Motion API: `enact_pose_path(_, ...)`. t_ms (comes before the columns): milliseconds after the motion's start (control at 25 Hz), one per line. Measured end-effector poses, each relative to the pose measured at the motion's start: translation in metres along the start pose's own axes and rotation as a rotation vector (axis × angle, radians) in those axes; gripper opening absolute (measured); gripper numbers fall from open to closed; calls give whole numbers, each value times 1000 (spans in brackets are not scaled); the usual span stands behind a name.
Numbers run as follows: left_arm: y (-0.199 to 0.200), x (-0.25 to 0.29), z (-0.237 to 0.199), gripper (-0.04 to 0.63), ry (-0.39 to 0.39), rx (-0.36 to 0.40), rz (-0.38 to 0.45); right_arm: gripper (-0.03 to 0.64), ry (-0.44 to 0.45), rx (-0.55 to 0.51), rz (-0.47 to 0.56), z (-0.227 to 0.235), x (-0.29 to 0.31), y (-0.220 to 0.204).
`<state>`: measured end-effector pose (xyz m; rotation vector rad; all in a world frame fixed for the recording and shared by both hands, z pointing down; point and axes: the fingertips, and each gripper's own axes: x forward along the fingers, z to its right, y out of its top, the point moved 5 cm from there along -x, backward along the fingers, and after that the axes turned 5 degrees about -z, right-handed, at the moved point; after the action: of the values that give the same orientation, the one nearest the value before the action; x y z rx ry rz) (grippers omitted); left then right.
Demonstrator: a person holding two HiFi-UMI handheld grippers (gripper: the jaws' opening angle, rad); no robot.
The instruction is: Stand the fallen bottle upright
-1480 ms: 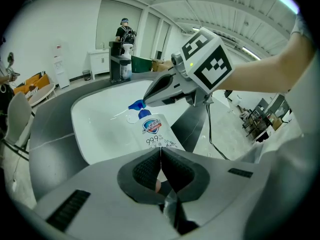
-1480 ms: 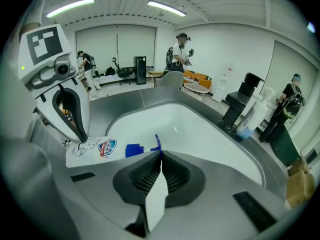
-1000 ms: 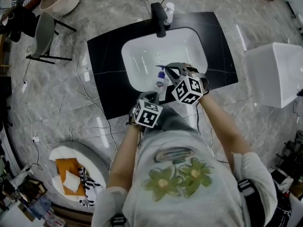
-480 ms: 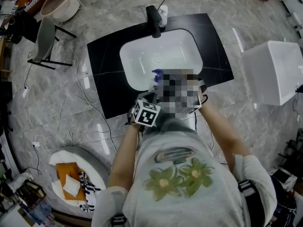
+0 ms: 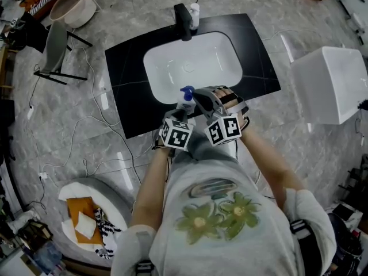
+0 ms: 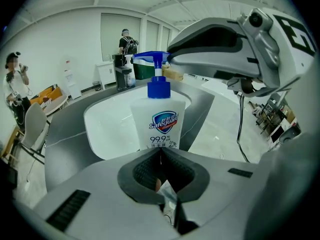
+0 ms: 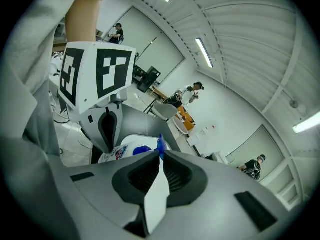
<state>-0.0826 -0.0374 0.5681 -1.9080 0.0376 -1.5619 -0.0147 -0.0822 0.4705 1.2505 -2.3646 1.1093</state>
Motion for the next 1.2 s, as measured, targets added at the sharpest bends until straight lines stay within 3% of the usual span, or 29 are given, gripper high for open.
enact_pose_path(600,-34,-14,8,18,48,-84,13,48,-52,19,18,-26,-26,11)
enact_pose_path(920,-41,-41,9,18,58,-146,95,48,-59,58,32,-35,-36,22)
enact_pose_path(1200,-43,-68,12,18,60,-214,170,46,-49,185,1,-40,-46,16)
